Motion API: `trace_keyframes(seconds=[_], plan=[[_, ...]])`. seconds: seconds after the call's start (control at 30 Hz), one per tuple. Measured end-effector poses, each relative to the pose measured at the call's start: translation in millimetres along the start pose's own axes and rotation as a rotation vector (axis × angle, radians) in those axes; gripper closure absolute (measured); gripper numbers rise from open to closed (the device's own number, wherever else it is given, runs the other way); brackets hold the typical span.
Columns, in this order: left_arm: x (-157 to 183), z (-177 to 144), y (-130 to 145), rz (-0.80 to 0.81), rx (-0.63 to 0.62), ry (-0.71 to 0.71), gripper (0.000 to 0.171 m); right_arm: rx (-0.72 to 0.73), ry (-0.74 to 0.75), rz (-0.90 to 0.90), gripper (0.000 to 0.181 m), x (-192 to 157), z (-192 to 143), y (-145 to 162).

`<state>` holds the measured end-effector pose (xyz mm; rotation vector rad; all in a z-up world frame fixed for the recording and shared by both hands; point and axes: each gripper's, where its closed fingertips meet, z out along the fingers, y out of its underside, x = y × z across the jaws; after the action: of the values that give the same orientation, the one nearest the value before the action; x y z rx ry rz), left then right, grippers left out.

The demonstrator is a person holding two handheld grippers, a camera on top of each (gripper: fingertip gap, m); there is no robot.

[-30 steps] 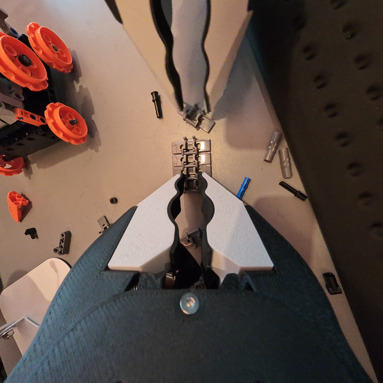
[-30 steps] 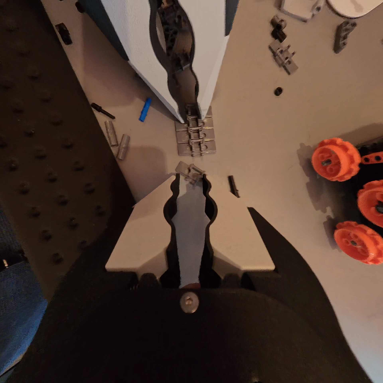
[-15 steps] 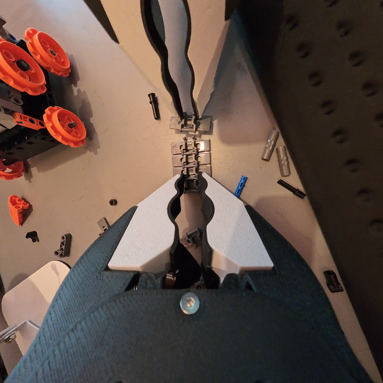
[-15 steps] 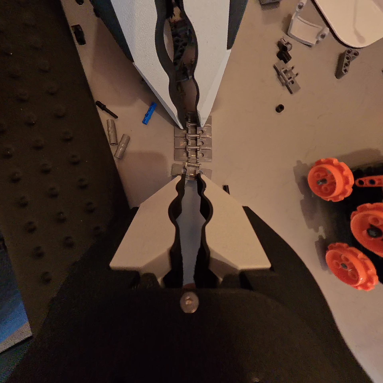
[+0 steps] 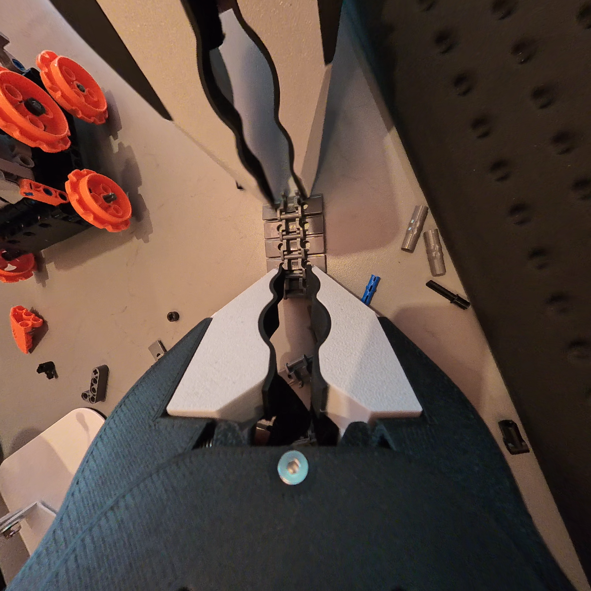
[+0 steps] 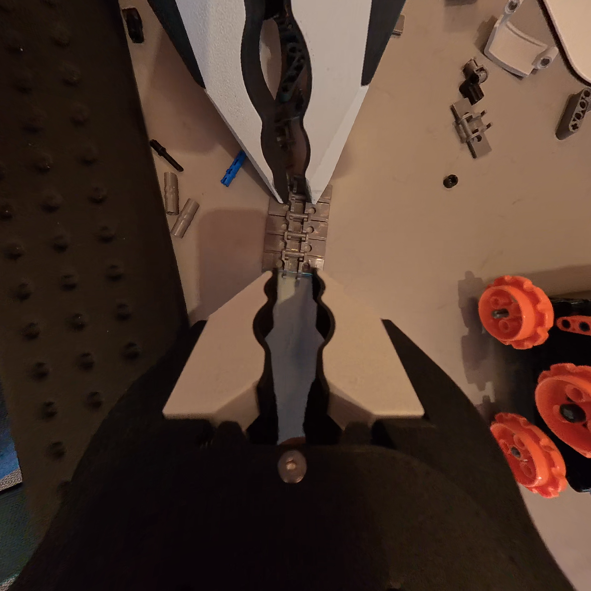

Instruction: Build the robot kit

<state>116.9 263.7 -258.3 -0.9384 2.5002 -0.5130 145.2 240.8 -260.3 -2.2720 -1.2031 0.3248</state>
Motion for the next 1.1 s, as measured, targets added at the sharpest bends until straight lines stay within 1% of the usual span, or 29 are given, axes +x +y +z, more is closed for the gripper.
trace_keyframes(seconds=[0.03,0.1,0.13,0.17,0.2,0.27,0.47,0.7,0.87,1.1], plan=[[0,0,0,0.0,-0.001,0.0,0.159,0.002,0.001,0.0,0.156,0,-1,-1],[0,0,0,-0.001,-0.001,0.0,0.159,0.004,-0.008,-0.013,0.157,-2,-5,-2],[0,0,0,-0.001,-0.002,0.0,0.159,0.02,0.0,-0.016,0.16,0,-8,-5],[0,0,0,-0.001,-0.002,0.0,0.159,0.055,0.019,-0.017,0.176,5,-12,-11],[0,0,0,-0.001,-0.002,0.0,0.159,0.09,0.024,-0.016,0.181,7,-15,-17],[0,0,0,-0.003,-0.002,0.001,0.159,0.093,0.023,-0.025,0.181,9,-13,-21],[0,0,0,-0.003,-0.003,0.0,0.159,0.035,-0.034,-0.051,0.181,1,1,-14],[0,0,0,-0.006,-0.005,0.006,0.159,0.011,-0.039,-0.037,0.181,2,3,-12],[1,0,0,-0.017,-0.001,0.015,0.159,-0.064,-0.048,-0.057,0.181,2,3,-12],[1,0,0,-0.018,0.003,0.013,0.159,-0.177,-0.097,-0.086,0.181,2,3,-11]])
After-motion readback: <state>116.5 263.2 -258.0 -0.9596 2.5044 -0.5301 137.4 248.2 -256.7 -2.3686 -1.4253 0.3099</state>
